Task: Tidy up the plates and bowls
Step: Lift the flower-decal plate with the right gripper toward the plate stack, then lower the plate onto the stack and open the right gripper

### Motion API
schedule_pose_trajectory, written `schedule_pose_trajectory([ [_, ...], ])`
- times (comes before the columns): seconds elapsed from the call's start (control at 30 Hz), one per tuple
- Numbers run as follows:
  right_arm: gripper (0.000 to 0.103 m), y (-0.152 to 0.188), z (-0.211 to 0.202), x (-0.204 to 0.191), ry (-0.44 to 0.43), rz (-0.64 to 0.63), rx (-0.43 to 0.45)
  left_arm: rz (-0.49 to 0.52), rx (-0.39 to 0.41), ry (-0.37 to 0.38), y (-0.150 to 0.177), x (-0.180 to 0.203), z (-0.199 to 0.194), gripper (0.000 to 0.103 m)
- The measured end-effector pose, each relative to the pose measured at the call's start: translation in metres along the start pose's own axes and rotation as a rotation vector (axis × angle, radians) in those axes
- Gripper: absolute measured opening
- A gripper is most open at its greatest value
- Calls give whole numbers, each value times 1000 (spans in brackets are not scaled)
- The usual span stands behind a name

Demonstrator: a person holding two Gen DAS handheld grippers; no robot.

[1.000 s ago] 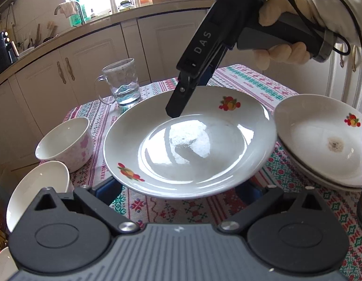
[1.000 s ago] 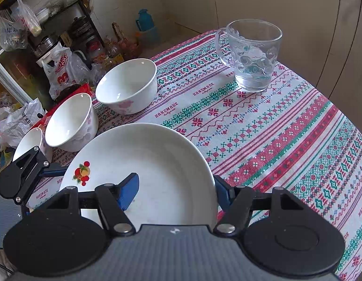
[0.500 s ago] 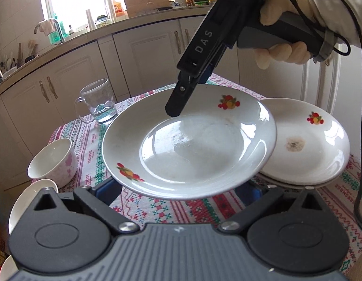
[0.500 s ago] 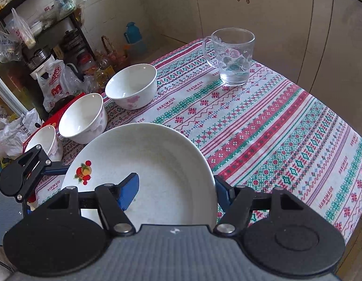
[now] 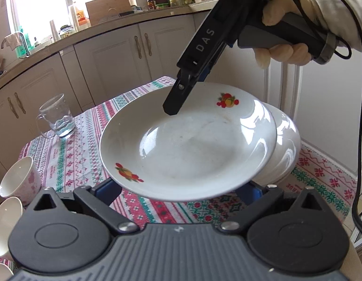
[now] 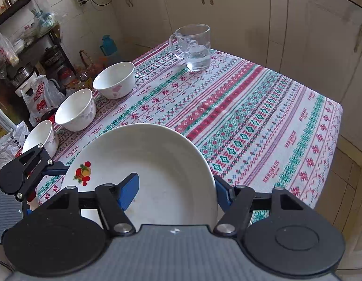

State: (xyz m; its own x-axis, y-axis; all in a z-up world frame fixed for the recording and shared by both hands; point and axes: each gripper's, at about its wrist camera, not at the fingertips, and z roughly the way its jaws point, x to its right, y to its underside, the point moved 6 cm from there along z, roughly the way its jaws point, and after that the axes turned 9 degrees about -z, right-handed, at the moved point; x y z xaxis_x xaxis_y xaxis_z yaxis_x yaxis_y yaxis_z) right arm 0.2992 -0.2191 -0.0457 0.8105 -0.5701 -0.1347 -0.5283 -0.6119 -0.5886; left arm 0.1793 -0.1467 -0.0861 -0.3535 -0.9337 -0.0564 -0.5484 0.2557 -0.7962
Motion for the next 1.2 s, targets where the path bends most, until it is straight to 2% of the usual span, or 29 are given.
schedule_pose_trajectory([
  [0.3,73,30,-15,9,34,61,17,0,-27,72,-2,17,6,101],
  [0.77,73,49,-12,24,75,111,34,-12,-98,121,-7,22,21,101],
  [1.2,73,63,-11,24,92,133,33,45,-126,155,-11,21,22,101],
])
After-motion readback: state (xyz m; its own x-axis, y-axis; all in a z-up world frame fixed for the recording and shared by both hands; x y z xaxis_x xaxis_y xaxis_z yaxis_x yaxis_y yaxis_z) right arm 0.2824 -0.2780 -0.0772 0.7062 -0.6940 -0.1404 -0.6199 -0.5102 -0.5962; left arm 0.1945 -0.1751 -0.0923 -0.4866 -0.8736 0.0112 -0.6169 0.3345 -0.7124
